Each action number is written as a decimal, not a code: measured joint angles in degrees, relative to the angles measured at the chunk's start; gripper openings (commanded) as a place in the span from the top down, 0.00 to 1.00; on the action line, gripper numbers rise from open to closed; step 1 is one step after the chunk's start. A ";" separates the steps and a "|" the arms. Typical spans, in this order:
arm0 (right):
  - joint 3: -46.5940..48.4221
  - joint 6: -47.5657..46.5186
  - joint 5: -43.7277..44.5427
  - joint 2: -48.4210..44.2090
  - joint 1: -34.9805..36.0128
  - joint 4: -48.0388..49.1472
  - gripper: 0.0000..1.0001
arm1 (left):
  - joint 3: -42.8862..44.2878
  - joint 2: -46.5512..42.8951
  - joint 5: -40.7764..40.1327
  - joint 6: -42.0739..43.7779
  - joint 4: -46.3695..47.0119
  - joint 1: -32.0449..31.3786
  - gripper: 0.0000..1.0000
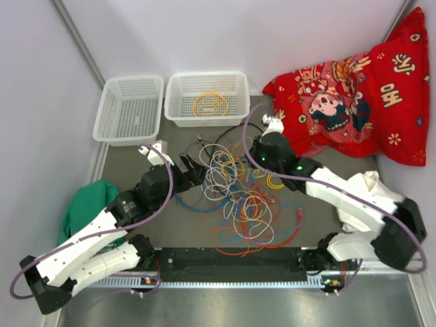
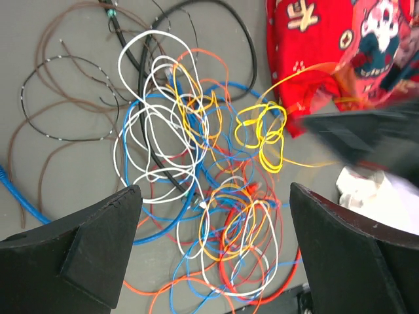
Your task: Untangle the cables
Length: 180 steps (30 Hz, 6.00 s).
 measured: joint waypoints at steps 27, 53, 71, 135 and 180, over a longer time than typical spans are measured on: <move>19.61 -9.88 -9.20 -21.31 3.98 -13.25 1.00 | -6.01 -1.07 6.69 13.00 36.22 0.00 0.05; 84.06 -9.03 -17.22 53.90 -14.12 -5.75 0.12 | -9.11 2.95 -4.50 -6.43 -4.44 0.02 0.09; 11.58 -8.15 -14.45 4.44 -14.62 8.17 0.14 | -7.52 9.68 4.79 -7.63 -1.70 0.00 0.15; 12.02 -11.89 -8.50 -22.80 2.97 -9.01 1.00 | -12.94 -9.88 0.33 -0.96 11.98 0.00 0.20; 9.84 2.08 -23.04 -29.81 2.99 -13.60 1.00 | -12.31 26.69 31.71 14.62 68.37 -0.26 1.00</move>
